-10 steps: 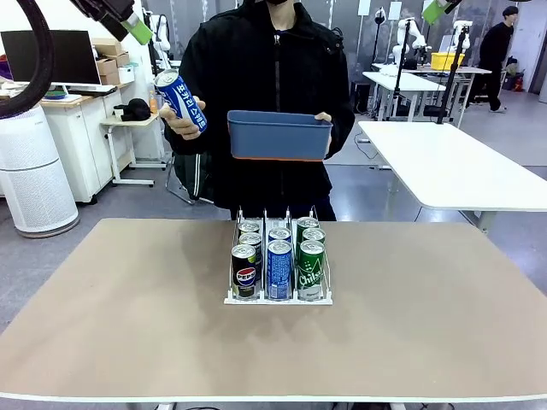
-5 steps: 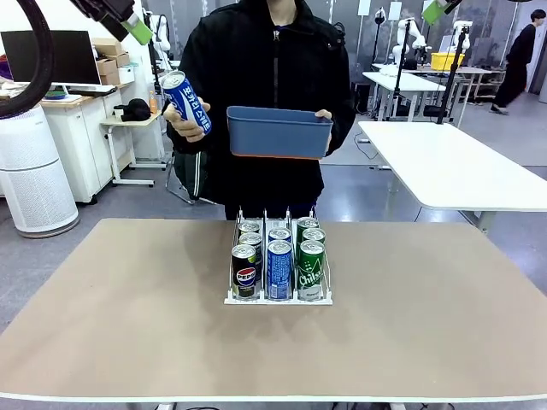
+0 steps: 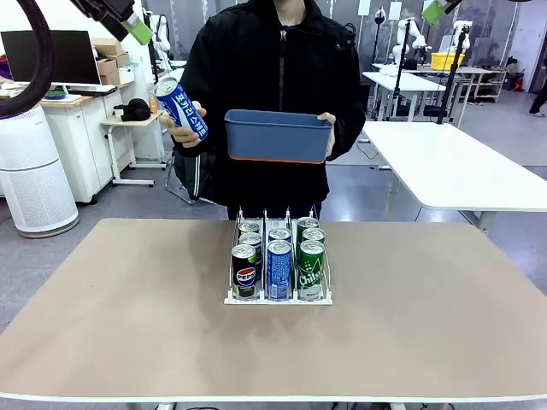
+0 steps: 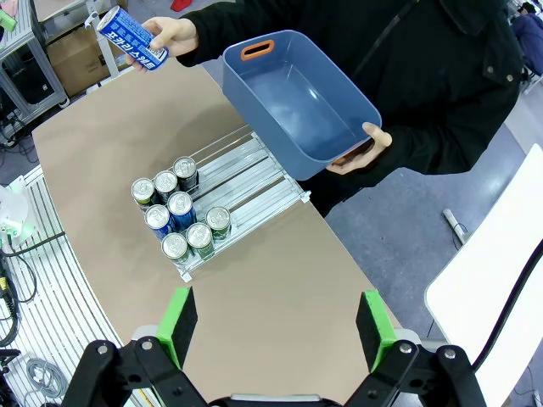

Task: Fill the beverage cans into the dispenser.
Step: Pick up the Ionic drink handed by the human.

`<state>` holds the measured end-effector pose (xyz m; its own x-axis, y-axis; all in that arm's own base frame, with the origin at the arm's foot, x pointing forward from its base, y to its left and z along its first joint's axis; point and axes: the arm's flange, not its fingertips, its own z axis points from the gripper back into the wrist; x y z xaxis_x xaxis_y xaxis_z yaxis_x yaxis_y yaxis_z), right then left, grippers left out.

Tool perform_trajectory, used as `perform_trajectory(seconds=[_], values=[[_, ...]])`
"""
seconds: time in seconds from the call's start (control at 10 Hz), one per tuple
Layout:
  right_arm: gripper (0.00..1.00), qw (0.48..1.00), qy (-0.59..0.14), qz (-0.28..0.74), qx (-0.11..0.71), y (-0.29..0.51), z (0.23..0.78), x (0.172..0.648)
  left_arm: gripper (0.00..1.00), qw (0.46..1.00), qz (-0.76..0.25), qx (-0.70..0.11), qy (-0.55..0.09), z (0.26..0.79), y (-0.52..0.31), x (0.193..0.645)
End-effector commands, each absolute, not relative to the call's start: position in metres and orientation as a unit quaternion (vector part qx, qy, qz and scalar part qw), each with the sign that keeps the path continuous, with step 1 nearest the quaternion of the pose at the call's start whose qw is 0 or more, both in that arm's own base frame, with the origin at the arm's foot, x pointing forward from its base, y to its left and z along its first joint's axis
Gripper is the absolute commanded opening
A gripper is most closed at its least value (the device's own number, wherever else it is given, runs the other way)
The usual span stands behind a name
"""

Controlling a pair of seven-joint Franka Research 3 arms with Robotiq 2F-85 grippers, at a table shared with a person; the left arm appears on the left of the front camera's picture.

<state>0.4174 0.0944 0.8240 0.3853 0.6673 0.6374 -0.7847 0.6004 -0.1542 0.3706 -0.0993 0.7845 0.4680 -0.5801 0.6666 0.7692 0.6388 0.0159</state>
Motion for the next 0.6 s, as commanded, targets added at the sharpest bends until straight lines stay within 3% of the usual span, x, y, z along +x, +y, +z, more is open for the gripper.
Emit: perform_trajectory(seconds=[0.0, 0.5], values=[[1.0, 0.829, -0.339, 0.436, 0.088, 0.094, 0.823, 0.416, 1.0, 0.844, -0.4, -0.145, -0.326, 0.784, -0.099, 0.371], [1.0, 0.829, -0.339, 0.436, 0.088, 0.094, 0.823, 0.416, 1.0, 0.862, -0.376, -0.1, -0.325, 0.77, -0.093, 0.41]])
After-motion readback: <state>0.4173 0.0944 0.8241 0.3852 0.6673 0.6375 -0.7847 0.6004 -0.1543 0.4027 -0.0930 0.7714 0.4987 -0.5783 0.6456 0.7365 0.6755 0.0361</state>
